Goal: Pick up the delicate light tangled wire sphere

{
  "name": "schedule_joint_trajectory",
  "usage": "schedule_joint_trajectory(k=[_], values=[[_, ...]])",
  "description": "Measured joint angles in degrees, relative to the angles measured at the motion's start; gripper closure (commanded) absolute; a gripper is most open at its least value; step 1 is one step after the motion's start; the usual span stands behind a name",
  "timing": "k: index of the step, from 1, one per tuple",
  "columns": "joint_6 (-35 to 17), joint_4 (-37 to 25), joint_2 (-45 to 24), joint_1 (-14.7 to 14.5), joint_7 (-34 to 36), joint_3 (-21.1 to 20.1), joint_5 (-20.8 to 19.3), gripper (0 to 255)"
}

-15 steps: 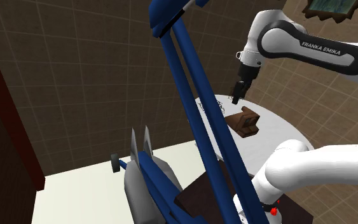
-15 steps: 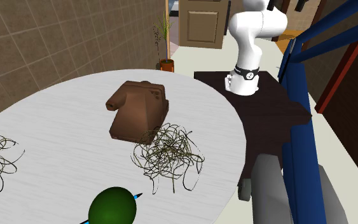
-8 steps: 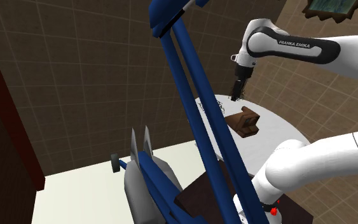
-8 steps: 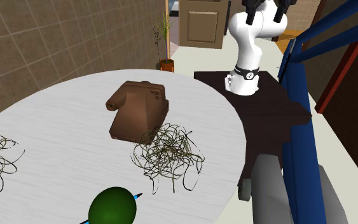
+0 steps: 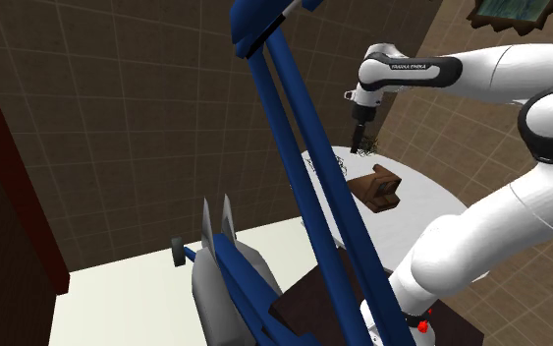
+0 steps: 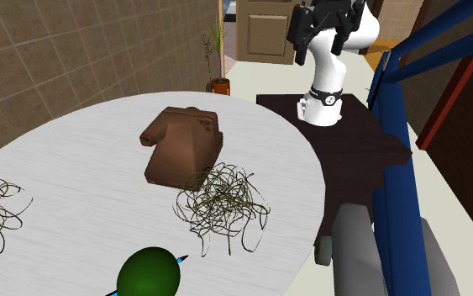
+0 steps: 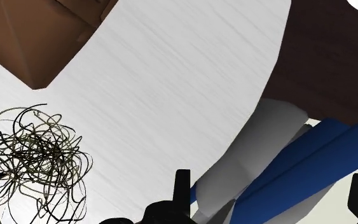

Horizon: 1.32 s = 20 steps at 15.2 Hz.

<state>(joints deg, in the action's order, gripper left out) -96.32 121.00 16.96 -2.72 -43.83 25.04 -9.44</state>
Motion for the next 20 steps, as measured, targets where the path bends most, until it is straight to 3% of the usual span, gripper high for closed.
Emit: schedule_joint_trajectory(k=[5, 9, 14, 20], values=[[-1.8, -8.5, -13.1, -0.1, -12.2, 4.6, 4.5, 0], [-2.0, -16.5, -24.2, 1.6, -21.8, 6.2, 9.4, 0], [0.4, -29.3, -38.3, 6.1, -32.0, 5.4, 15.1, 0], [7.9, -53.4, -57.9, 14.0, -40.4, 1.5, 20.4, 0]])
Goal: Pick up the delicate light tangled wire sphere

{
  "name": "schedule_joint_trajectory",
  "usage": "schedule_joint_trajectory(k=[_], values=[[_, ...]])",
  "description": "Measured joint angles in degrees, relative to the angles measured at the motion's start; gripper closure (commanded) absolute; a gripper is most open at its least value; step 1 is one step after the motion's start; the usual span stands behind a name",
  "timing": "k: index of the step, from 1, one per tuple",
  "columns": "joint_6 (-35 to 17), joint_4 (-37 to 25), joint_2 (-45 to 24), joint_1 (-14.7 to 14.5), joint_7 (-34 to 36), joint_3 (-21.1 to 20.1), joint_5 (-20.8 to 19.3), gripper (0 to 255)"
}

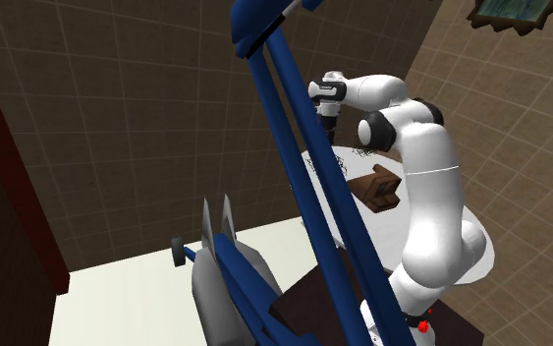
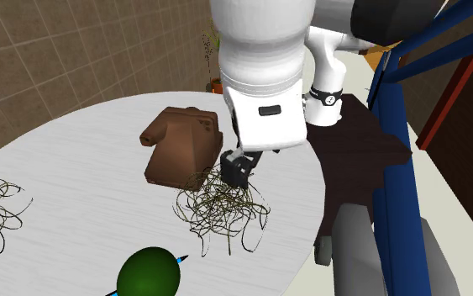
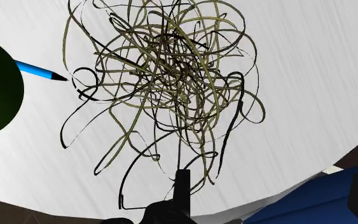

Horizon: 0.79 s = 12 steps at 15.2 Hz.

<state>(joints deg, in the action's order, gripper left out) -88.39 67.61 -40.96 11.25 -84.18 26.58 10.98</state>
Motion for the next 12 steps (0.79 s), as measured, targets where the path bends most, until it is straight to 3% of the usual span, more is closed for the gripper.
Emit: schedule_joint_trajectory(k=[2, 3, 10, 11, 12], values=[[4.5, -11.5, -7.5, 3.0, -1.4, -1.6, 1.1, 0], [4.9, -13.2, -9.0, 3.6, -1.9, -1.9, 1.3, 0], [1.4, -11.8, -11.4, 3.5, -2.2, -2.5, 1.8, 0], [1.0, -11.5, -11.5, 3.4, -2.2, -2.5, 1.8, 255], [0.9, -11.4, -11.5, 3.4, -2.2, -2.5, 1.8, 255]])
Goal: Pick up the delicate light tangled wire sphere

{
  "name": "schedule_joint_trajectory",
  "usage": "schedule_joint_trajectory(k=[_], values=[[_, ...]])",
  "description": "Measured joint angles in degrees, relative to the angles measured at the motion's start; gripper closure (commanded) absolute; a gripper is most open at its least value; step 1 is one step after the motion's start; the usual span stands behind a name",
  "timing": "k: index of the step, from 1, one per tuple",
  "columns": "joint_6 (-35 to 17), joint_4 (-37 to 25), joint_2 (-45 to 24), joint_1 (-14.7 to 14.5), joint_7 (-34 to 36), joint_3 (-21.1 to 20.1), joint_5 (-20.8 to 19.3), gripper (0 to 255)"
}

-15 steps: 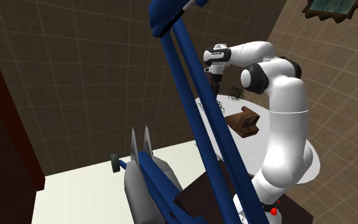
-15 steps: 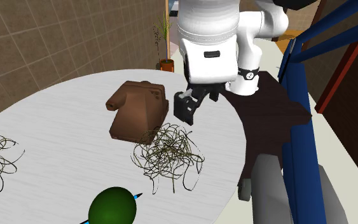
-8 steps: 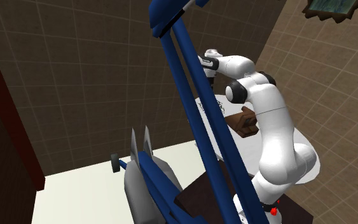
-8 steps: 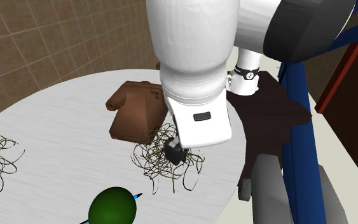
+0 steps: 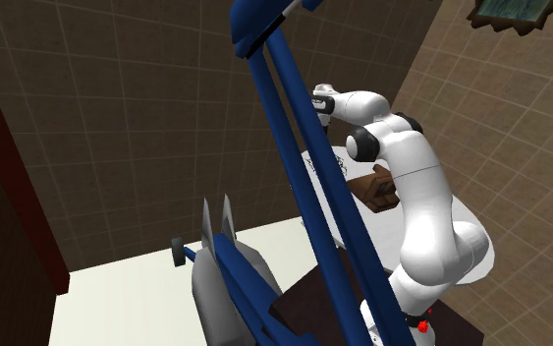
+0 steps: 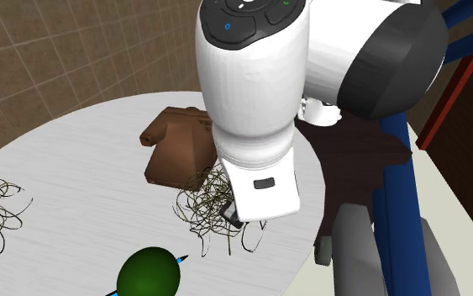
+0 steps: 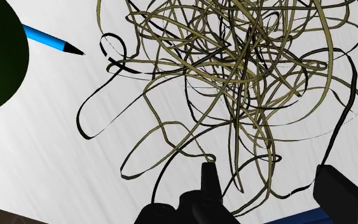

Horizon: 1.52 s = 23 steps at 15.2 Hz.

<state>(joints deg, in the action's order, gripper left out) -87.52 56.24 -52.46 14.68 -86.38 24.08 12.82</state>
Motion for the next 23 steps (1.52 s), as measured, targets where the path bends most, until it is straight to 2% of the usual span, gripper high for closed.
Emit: schedule_joint_trajectory(k=[10, 16, 23], values=[[0.1, 0.1, 0.2, 0.0, 0.0, 0.0, 0.0, 255], [3.8, -3.1, 0.8, 0.5, 0.0, 0.2, -0.3, 255], [9.8, -10.0, 0.2, 1.8, 0.3, 0.1, -0.3, 255]])
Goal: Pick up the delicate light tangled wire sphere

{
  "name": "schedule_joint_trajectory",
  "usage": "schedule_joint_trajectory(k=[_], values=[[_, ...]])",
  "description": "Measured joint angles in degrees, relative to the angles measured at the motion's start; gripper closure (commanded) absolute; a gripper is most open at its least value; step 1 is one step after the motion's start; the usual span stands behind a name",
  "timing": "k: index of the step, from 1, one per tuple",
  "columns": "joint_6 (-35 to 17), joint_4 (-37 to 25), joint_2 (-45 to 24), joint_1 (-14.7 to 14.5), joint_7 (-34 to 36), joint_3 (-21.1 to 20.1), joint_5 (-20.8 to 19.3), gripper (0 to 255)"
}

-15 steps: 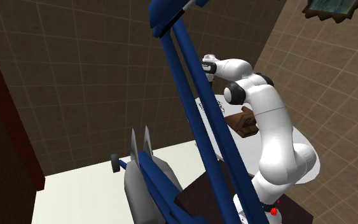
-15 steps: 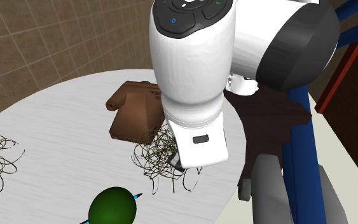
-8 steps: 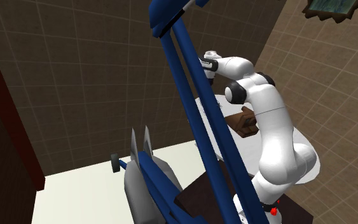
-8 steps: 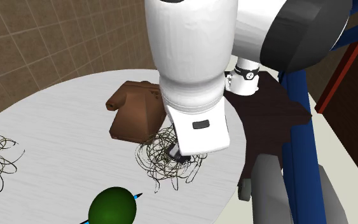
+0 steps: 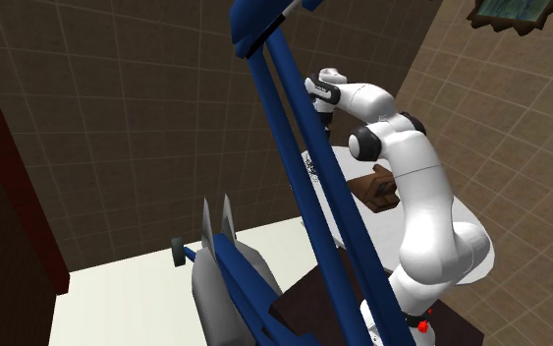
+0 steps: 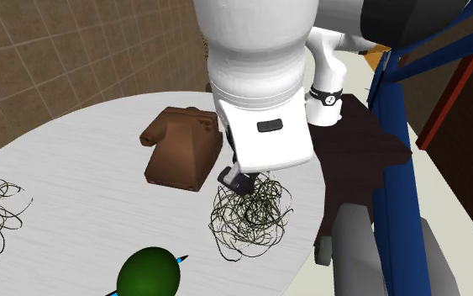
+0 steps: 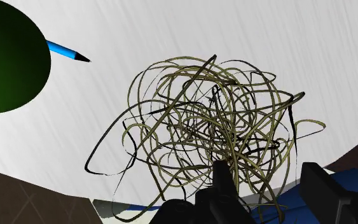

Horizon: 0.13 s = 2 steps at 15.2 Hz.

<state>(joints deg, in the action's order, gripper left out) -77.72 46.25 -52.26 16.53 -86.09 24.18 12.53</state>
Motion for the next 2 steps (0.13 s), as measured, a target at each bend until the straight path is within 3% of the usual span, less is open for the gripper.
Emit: schedule_joint_trajectory(k=[2], values=[[1.1, -1.3, -0.1, 0.3, 0.0, 0.0, 0.0, 255]])
